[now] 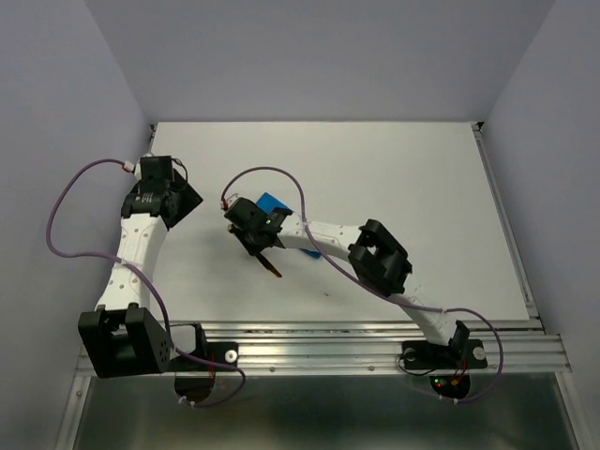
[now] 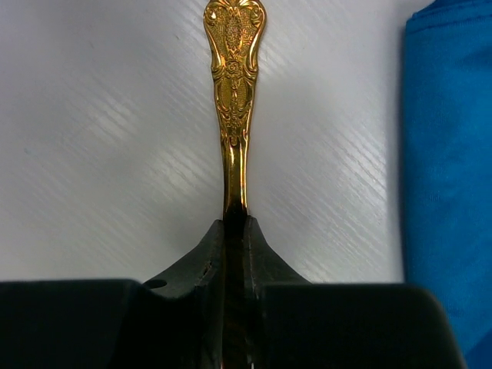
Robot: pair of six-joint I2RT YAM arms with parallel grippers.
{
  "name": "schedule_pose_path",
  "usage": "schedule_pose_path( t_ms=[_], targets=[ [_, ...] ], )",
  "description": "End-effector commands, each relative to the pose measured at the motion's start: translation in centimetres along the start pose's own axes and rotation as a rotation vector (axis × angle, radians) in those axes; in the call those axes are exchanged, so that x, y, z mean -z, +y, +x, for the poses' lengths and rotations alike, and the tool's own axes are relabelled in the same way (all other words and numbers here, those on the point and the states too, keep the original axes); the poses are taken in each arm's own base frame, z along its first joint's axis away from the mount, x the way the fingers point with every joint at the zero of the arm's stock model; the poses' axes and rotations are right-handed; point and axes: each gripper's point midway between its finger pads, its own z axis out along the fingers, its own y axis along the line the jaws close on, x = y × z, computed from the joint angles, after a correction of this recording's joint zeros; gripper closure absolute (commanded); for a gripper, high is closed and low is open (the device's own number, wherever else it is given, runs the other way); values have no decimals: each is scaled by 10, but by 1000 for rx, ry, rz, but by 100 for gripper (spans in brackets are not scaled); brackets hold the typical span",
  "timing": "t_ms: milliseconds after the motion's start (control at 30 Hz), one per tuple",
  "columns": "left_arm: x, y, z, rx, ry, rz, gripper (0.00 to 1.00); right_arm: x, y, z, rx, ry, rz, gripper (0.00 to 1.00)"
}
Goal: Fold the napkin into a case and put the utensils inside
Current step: Pick up the knife from the center of the board, then move the knife to the center of the board.
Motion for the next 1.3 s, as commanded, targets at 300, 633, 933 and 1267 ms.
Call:
schedule_pose_path(
  t_ms=[300,633,933,1267],
  targets=[
    [-11,-7,10,-1,39,51,39,60,-28,22,191,9,26,99],
    [-21,-17,18,-5,85,98,39,78,-32,34,204,1,8,99],
    [-27,-12,23,-13,108,65,39,64,-22,21,171,16,-3,65],
    [-20,-9,14,-19,81,42,39,34,-12,14,157,53,-25,54]
  ],
)
